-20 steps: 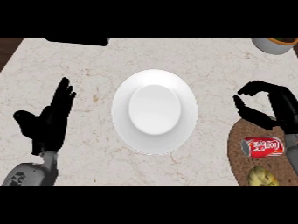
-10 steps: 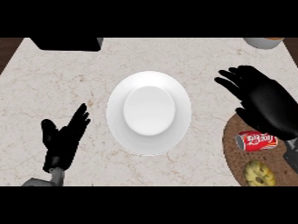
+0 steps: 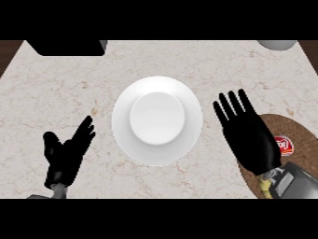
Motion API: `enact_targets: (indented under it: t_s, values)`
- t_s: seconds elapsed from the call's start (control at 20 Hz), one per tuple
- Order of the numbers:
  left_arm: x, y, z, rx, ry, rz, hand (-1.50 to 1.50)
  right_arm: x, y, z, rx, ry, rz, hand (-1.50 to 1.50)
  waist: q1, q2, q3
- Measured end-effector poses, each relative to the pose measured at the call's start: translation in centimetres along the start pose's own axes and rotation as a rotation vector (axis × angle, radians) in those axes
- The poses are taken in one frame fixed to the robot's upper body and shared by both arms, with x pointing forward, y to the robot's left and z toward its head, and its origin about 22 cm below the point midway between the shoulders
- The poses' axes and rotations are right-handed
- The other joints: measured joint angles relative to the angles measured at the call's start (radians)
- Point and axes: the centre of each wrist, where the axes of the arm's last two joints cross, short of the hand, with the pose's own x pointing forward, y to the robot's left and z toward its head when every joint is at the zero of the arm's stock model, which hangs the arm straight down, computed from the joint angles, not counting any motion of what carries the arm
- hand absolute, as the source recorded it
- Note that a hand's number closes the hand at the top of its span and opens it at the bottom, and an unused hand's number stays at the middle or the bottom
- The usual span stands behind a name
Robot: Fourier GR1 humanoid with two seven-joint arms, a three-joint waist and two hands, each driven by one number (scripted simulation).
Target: Pick the can from the placemat and place it in the plate
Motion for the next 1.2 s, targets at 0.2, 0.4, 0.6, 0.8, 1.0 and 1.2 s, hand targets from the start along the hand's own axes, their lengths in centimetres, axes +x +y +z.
enact_targets:
  t_s: [0.2, 0.4, 0.6, 0.8, 1.0, 1.2]
  values:
    - [-0.1, 0.2, -0.3, 0.001, 0.0, 0.001, 0.0, 4.3, -0.6, 0.6, 0.131, 0.059, 0.127, -1.5, -0.001, 0.003, 0.002]
    - [-0.3, -0.1, -0.8, 0.002, -0.003, 0.008, 0.0, 8.0, -0.1, 0.5, 0.218, 0.127, 0.224, -1.5, 0.0, 0.006, 0.004]
    - [-0.6, -0.5, -1.0, -0.004, -0.005, 0.01, 0.0, 9.2, 1.8, 0.5, 0.261, 0.163, 0.271, -1.5, 0.0, 0.008, 0.005]
    - [-0.6, -0.7, -0.4, -0.006, -0.005, 0.007, 0.0, 10.5, 3.9, 0.5, 0.274, 0.191, 0.315, -1.5, 0.002, 0.008, 0.006]
    - [-0.5, -0.3, -0.3, -0.006, -0.004, 0.012, 0.0, 10.6, 5.8, 0.4, 0.32, 0.242, 0.336, -1.5, 0.002, 0.008, 0.006]
    - [-0.4, -0.1, -0.8, -0.003, -0.005, 0.013, 0.0, 10.6, 7.1, 0.2, 0.361, 0.263, 0.324, -1.5, 0.0, 0.008, 0.006]
